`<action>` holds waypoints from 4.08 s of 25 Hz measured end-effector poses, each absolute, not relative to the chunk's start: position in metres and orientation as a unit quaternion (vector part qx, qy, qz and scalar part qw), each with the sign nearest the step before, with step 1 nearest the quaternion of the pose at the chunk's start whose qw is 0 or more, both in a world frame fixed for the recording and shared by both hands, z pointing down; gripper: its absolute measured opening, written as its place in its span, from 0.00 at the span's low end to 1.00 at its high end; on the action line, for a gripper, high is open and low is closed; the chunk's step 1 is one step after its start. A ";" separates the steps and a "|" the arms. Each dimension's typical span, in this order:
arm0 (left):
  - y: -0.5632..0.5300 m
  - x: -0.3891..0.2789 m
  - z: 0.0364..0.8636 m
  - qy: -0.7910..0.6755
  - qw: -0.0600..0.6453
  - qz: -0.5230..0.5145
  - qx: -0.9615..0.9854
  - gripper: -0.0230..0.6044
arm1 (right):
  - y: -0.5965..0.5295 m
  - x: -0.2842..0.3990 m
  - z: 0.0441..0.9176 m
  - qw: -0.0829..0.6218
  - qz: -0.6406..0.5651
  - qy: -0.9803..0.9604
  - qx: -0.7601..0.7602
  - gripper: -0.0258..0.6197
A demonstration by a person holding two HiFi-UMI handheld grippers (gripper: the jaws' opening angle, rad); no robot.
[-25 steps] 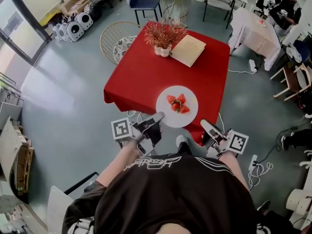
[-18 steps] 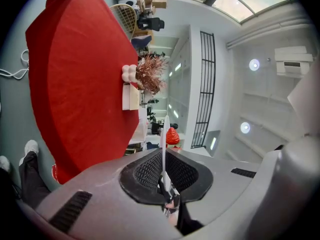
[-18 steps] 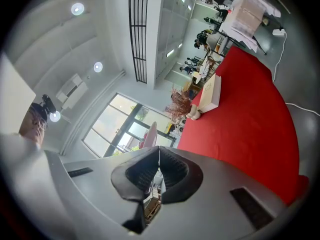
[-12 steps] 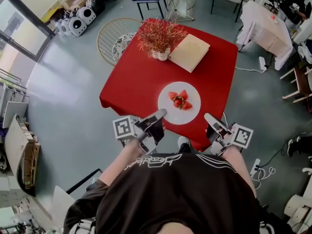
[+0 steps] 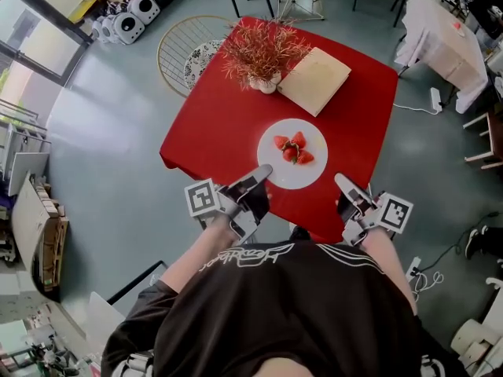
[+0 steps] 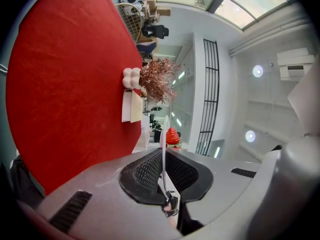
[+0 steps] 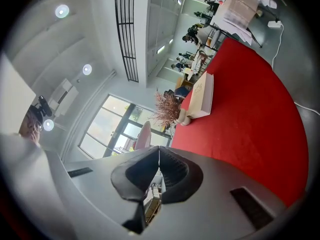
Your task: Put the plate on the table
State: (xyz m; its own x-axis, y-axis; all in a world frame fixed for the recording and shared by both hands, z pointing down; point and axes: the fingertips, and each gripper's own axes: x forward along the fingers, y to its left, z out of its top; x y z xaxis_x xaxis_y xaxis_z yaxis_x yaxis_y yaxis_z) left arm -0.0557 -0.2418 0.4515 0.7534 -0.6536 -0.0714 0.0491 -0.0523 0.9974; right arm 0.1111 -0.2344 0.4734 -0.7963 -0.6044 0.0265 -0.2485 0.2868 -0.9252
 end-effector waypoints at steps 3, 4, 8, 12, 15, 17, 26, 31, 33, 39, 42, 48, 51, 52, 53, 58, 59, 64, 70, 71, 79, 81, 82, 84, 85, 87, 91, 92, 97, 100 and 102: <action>-0.253 -0.056 0.460 -0.233 0.648 -0.270 0.674 0.07 | -0.239 0.110 0.483 0.158 -0.540 0.780 -0.275 0.05; -0.257 -0.056 0.464 -0.238 0.646 -0.265 0.675 0.07 | -0.240 0.110 0.486 0.156 -0.542 0.778 -0.277 0.05; -0.270 -0.053 0.482 -0.248 0.648 -0.255 0.674 0.07 | -0.244 0.108 0.495 0.151 -0.551 0.772 -0.279 0.05; -0.275 -0.050 0.499 -0.252 0.651 -0.251 0.671 0.07 | -0.241 0.109 0.499 0.150 -0.559 0.765 -0.282 0.05; -0.281 -0.048 0.514 -0.260 0.656 -0.246 0.665 0.07 | -0.241 0.116 0.504 0.150 -0.561 0.760 -0.291 0.05; -0.286 -0.046 0.525 -0.267 0.659 -0.240 0.661 0.07 | -0.242 0.120 0.507 0.149 -0.561 0.760 -0.294 0.05; -0.298 -0.046 0.579 -0.314 0.676 -0.191 0.639 0.07 | -0.244 0.127 0.514 0.145 -0.561 0.759 -0.298 0.05; -0.306 -0.043 0.589 -0.324 0.679 -0.187 0.632 0.07 | -0.249 0.131 0.516 0.144 -0.562 0.756 -0.302 0.05; -0.308 -0.042 0.594 -0.332 0.681 -0.180 0.627 0.07 | -0.251 0.131 0.514 0.150 -0.559 0.759 -0.298 0.05; -0.314 -0.039 0.610 -0.352 0.688 -0.159 0.615 0.07 | -0.252 0.133 0.513 0.159 -0.564 0.755 -0.295 0.05; -0.314 -0.039 0.615 -0.361 0.689 -0.149 0.610 0.07 | -0.252 0.137 0.515 0.156 -0.567 0.751 -0.301 0.05; -0.314 -0.038 0.620 -0.370 0.690 -0.142 0.605 0.07 | -0.254 0.136 0.514 0.161 -0.564 0.753 -0.297 0.05; -0.315 -0.038 0.626 -0.374 0.696 -0.132 0.599 0.07 | -0.256 0.135 0.518 0.160 -0.566 0.752 -0.297 0.05; -0.315 -0.038 0.627 -0.375 0.697 -0.130 0.596 0.07 | -0.257 0.135 0.521 0.157 -0.568 0.751 -0.299 0.05; -0.315 -0.038 0.628 -0.376 0.699 -0.130 0.595 0.07 | -0.257 0.135 0.523 0.155 -0.569 0.750 -0.301 0.05; -0.317 -0.036 0.622 -0.371 0.696 -0.128 0.601 0.14 | -0.260 0.133 0.527 0.146 -0.572 0.747 -0.306 0.05; -0.318 -0.034 0.620 -0.368 0.695 -0.127 0.604 0.18 | -0.260 0.133 0.527 0.146 -0.572 0.746 -0.307 0.05; -0.320 -0.027 0.612 -0.364 0.680 -0.110 0.628 0.35 | -0.259 0.131 0.526 0.149 -0.572 0.747 -0.304 0.05; -0.320 -0.021 0.609 -0.369 0.645 -0.058 0.667 0.42 | -0.258 0.129 0.525 0.149 -0.573 0.749 -0.299 0.05; -0.320 -0.020 0.609 -0.370 0.636 -0.045 0.676 0.43 | -0.258 0.128 0.525 0.150 -0.572 0.750 -0.297 0.05; -0.304 -0.010 0.612 -0.362 0.501 0.132 0.775 0.45 | -0.251 0.129 0.525 0.149 -0.573 0.749 -0.298 0.05; -0.300 -0.009 0.613 -0.355 0.470 0.170 0.790 0.45 | -0.250 0.129 0.525 0.149 -0.573 0.748 -0.299 0.05; -0.299 -0.009 0.614 -0.350 0.456 0.187 0.797 0.45 | -0.249 0.128 0.526 0.148 -0.574 0.747 -0.300 0.05; -0.295 -0.009 0.617 -0.340 0.428 0.221 0.808 0.45 | -0.246 0.128 0.528 0.147 -0.578 0.744 -0.301 0.05; -0.293 -0.009 0.618 -0.335 0.416 0.237 0.811 0.45 | -0.244 0.127 0.529 0.148 -0.580 0.742 -0.300 0.05; -0.290 -0.012 0.620 -0.332 0.390 0.270 0.815 0.45 | -0.242 0.126 0.530 0.153 -0.583 0.741 -0.298 0.05; -0.286 -0.021 0.622 -0.343 0.352 0.316 0.812 0.47 | -0.237 0.127 0.531 0.149 -0.577 0.743 -0.304 0.05; -0.285 -0.024 0.623 -0.348 0.348 0.319 0.810 0.47 | -0.236 0.126 0.531 0.149 -0.575 0.744 -0.304 0.05; -0.282 -0.032 0.608 -0.364 0.411 0.249 0.798 0.47 | -0.231 0.125 0.526 0.156 -0.576 0.744 -0.300 0.05; -0.272 -0.031 0.583 -0.362 0.415 0.217 0.806 0.47 | -0.225 0.120 0.518 0.150 -0.564 0.754 -0.302 0.05; -0.260 -0.029 0.564 -0.356 0.405 0.204 0.817 0.45 | -0.220 0.115 0.514 0.138 -0.550 0.765 -0.305 0.05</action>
State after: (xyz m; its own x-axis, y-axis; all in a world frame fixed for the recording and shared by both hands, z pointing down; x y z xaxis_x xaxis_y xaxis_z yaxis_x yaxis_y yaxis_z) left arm -0.0289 -0.2605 0.5640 0.6629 -0.4166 0.6221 -0.7473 -0.4186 0.5161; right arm 0.1146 -0.2200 0.5140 -0.7765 -0.6176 0.1246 -0.3144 0.2084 -0.9261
